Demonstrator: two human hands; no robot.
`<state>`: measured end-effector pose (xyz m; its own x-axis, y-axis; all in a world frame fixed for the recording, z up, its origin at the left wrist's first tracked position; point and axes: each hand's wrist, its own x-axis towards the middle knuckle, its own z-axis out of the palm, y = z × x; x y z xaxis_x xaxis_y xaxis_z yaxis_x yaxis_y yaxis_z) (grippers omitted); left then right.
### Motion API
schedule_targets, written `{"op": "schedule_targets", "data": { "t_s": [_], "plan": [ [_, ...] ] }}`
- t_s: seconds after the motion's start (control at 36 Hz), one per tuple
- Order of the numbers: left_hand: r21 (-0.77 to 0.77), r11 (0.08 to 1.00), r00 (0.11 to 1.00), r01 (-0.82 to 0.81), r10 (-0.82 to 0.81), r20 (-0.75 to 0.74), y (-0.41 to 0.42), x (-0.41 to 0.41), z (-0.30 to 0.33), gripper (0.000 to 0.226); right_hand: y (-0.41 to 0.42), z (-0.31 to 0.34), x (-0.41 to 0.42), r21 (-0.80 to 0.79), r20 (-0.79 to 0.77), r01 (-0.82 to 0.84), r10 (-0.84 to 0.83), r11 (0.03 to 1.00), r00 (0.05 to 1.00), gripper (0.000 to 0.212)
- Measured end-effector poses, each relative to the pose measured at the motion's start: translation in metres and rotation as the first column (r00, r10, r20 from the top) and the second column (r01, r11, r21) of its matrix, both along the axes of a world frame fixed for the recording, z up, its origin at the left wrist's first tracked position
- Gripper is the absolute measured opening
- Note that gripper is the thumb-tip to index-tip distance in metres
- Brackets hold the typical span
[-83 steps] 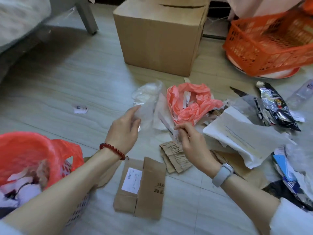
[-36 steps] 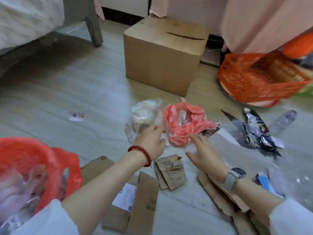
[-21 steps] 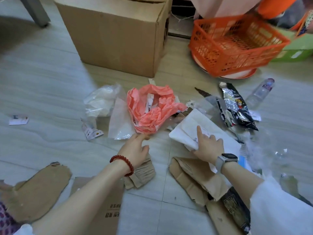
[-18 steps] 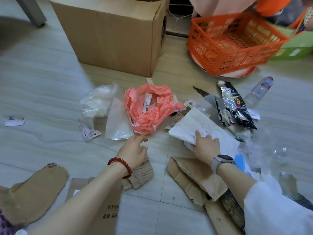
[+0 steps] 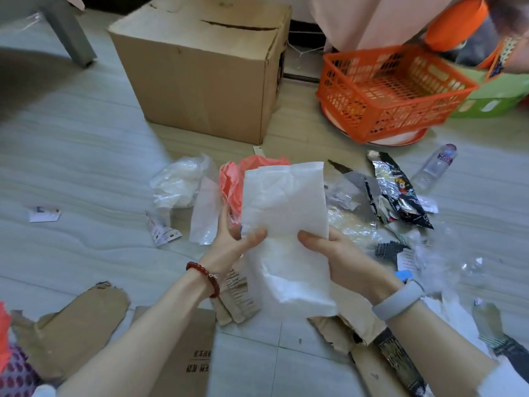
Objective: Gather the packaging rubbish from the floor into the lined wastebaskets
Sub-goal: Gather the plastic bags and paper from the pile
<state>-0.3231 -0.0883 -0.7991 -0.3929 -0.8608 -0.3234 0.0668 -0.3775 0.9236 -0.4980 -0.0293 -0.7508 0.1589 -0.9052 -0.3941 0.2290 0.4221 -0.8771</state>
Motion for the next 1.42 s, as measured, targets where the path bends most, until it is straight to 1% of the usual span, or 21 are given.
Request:
{"op": "schedule_targets", "data": {
  "t_s": [0.06,0.11,0.17,0.19,0.25,0.33,0.39,0.44,0.56,0.61,0.67,0.72,0.78,0.86,0.92,1.03,1.08,1.17,1.22,1.28,1.42],
  "plan": [
    [0.101,0.995,0.992,0.006,0.007,-0.127,0.002,0.007,-0.001,0.086,0.001,-0.007,0.015,-0.021,-0.001,-0.001,0.001,1.0,1.0,0.019],
    [0.14,0.99,0.992,-0.002,0.02,-0.128,0.006,0.012,-0.004,0.084,0.0,-0.021,0.026,-0.137,-0.288,-0.017,-0.023,0.99,0.957,0.014],
    [0.14,0.988,0.994,-0.069,0.08,-0.076,0.007,0.018,-0.004,0.068,-0.001,-0.035,0.034,-0.29,-0.597,-0.05,-0.14,0.956,0.79,0.009],
    [0.144,0.984,0.991,-0.107,0.116,-0.06,0.007,0.021,-0.003,0.057,-0.002,-0.042,0.037,-0.346,-0.661,-0.027,-0.223,0.938,0.716,0.011],
    [0.139,0.98,0.988,-0.142,0.149,-0.043,0.006,0.028,-0.002,0.043,0.0,-0.048,0.039,-0.366,-0.64,0.099,-0.328,0.925,0.695,0.031],
    [0.129,0.984,0.991,-0.12,0.126,-0.036,0.005,0.035,-0.001,0.042,0.0,-0.043,0.037,-0.134,-0.566,0.154,-0.203,0.979,0.799,0.075],
    [0.109,0.989,0.994,-0.097,0.101,-0.033,0.005,0.038,-0.001,0.05,-0.001,-0.039,0.034,0.052,-0.393,0.066,-0.04,0.996,0.919,0.061],
    [0.004,0.999,0.999,-0.043,0.043,0.03,0.006,0.04,-0.001,0.047,0.001,-0.037,0.032,0.127,-0.257,-0.042,0.074,0.991,0.964,0.042],
    [-0.221,0.97,0.984,0.1,-0.064,0.163,0.009,0.038,0.005,0.04,0.004,-0.044,0.028,0.054,-0.226,-0.074,0.085,0.996,0.97,0.035],
    [-0.184,0.964,0.971,0.191,-0.157,0.183,0.011,0.04,0.013,0.042,0.004,-0.045,0.025,-0.011,-0.199,-0.011,0.009,1.0,0.98,0.03],
    [0.016,0.961,0.961,0.275,-0.275,0.012,0.008,0.05,0.016,0.054,0.005,-0.044,0.019,-0.108,-0.214,0.041,-0.064,0.993,0.975,0.029],
    [0.258,0.864,0.884,0.432,-0.349,-0.311,0.005,0.063,0.022,0.055,0.006,-0.041,0.015,-0.186,-0.183,0.069,-0.104,0.98,0.978,0.03],
    [0.279,0.795,0.778,0.539,-0.342,-0.527,0.002,0.074,0.022,0.037,0.007,-0.037,0.015,-0.278,-0.176,0.054,-0.106,0.959,0.979,0.023],
    [0.364,0.77,0.822,0.524,-0.345,-0.454,0.006,0.073,0.022,0.063,0.006,-0.033,0.021,-0.45,-0.336,-0.034,-0.134,0.892,0.932,0.025],
    [0.359,0.773,0.851,0.522,-0.448,-0.273,0.013,0.066,0.023,0.053,0.004,-0.036,0.025,-0.496,-0.431,-0.096,-0.148,0.863,0.89,0.028],
    [0.344,0.888,0.951,0.305,-0.301,-0.065,0.015,0.059,0.025,0.06,0.001,-0.035,0.03,-0.506,-0.495,-0.147,-0.147,0.85,0.856,0.036],
    [0.259,0.944,0.972,0.203,-0.226,0.062,0.009,0.064,0.032,0.066,-0.001,-0.031,0.034,-0.435,-0.489,-0.18,-0.063,0.882,0.87,0.047],
    [-0.011,0.992,0.933,0.122,-0.11,0.342,-0.001,0.081,0.051,0.089,-0.011,-0.021,0.05,-0.161,-0.111,-0.038,0.02,0.986,0.994,0.052],
    [-0.132,0.991,0.935,0.019,0.029,0.353,-0.006,0.102,0.067,0.091,-0.022,-0.013,0.067,-0.038,0.072,-0.033,0.036,0.999,0.997,0.041],
    [-0.185,0.977,0.944,-0.103,0.155,0.292,-0.007,0.126,0.084,0.084,-0.036,0.0,0.091,-0.042,0.096,-0.115,0.119,0.992,0.988,0.042],
    [-0.335,0.881,0.891,-0.334,0.411,0.192,0.003,0.199,0.128,0.05,-0.064,0.041,0.181,-0.235,-0.222,-0.41,0.362,0.881,0.905,0.085]
  ]
}}
